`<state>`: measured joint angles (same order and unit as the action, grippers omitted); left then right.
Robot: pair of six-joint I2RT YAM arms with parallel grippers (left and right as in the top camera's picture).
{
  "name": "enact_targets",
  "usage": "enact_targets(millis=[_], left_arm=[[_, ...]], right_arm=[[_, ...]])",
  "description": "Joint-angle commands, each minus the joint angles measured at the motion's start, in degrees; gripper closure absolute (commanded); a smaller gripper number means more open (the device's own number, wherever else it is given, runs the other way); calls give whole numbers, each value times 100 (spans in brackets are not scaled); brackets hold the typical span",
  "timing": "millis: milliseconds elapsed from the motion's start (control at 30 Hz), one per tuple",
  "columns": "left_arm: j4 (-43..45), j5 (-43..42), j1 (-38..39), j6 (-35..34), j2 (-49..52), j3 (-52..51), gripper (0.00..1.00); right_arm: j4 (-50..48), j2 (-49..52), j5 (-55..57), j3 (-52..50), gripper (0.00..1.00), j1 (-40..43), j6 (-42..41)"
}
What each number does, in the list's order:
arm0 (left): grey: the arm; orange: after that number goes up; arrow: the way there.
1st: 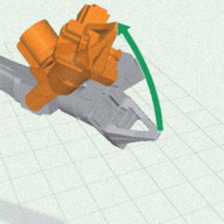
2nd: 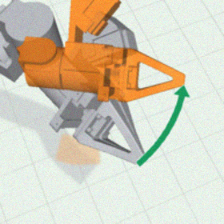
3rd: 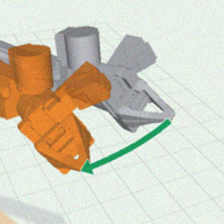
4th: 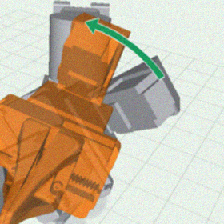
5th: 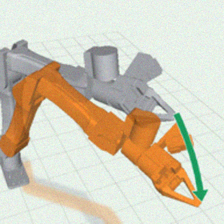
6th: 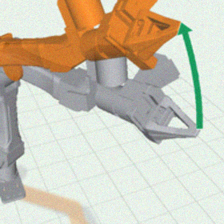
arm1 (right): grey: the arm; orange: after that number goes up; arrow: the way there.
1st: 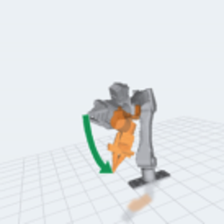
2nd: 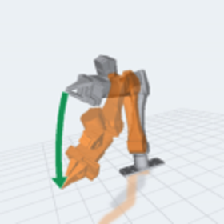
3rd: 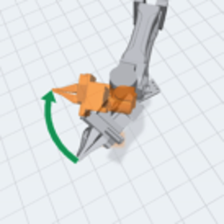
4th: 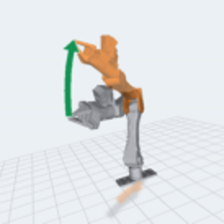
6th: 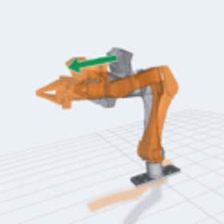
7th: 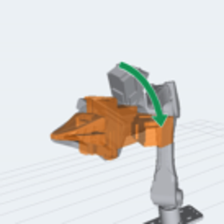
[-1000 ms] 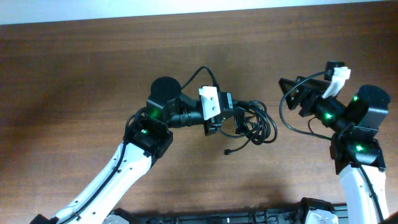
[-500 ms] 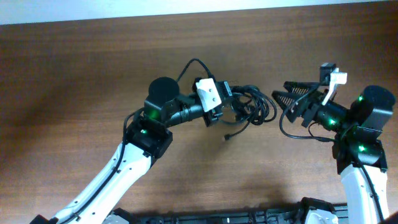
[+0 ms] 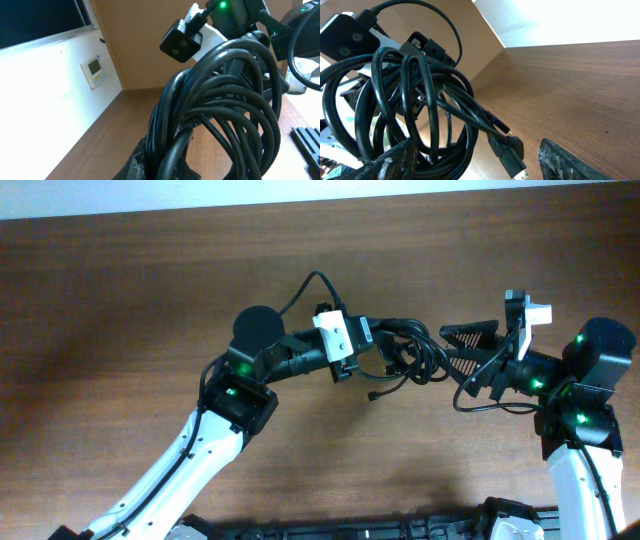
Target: Untangle cables
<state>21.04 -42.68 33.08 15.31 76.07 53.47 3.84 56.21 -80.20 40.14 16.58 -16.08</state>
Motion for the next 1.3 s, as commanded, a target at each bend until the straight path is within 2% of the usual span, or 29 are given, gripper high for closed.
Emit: enact_targets(millis=[0,400,600,733,900,1267], left_arm=[[212,-107,4,-72,-155,31,100],[275,-245,181,-120,-155,31,100],[273,-962,181,-120,-155,31,100],[275,-1519,179,-118,-155,31,100],[275,-2094,179,-116,-155,31,100],[273,-2245,175,-116,-155,31,100]], right_arm=[[-24,-7,-258,70,25,-57,85],[-487,11,474,70,25,-881,81],[-400,149,1687,70,25,-881,57],[140,223,3099,70,25,-879,57],[433,240,4026,70,25,-870,59],[455,240,5549,70,25,-870,-17]])
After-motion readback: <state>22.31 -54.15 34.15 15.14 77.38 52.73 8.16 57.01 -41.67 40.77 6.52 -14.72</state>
